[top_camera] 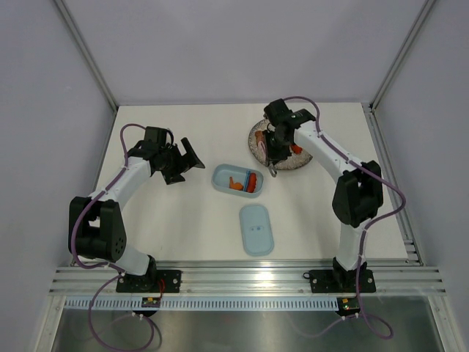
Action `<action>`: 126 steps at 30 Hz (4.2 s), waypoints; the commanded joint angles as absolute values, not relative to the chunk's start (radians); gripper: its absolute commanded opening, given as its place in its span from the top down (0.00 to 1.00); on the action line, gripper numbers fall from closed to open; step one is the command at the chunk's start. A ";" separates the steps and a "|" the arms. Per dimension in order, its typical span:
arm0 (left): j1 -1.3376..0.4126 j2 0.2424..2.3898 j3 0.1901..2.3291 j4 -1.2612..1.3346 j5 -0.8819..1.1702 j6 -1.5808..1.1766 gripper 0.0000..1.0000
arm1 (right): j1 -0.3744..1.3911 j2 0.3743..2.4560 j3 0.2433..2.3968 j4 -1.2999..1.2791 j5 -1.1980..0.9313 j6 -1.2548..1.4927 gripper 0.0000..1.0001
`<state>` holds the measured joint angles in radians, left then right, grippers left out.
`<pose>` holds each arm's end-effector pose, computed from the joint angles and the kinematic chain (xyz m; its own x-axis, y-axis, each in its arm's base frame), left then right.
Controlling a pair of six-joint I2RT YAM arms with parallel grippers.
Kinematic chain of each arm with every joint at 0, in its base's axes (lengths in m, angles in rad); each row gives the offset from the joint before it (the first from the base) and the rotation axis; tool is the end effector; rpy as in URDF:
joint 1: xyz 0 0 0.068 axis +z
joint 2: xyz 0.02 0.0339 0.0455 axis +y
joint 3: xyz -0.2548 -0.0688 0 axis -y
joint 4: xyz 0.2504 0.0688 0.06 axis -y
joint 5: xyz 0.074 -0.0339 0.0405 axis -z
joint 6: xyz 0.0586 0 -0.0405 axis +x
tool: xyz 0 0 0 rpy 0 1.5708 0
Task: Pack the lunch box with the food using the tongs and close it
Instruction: Pick up the fake food from the plate, then place the fake food in the packing box.
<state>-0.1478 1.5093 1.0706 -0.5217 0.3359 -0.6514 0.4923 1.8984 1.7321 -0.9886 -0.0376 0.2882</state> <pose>0.3242 -0.0678 0.2098 -0.8421 -0.4533 -0.2921 -0.2322 0.7936 -0.5623 0.3624 0.1969 0.2512 -0.9109 -0.1663 -0.3776 -0.2365 0.9603 0.1478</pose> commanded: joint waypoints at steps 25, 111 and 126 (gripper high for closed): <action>-0.144 1.522 1.092 -0.508 0.347 -0.632 0.01 | 0.423 2.391 2.410 -1.207 0.064 0.267 0.61; -0.144 1.519 1.083 -0.506 0.334 -0.643 0.01 | 0.721 1.936 1.787 -0.942 0.045 0.322 1.00; -0.143 1.519 1.083 -0.509 0.330 -0.640 0.01 | 0.752 1.970 1.730 -0.923 0.023 0.341 0.85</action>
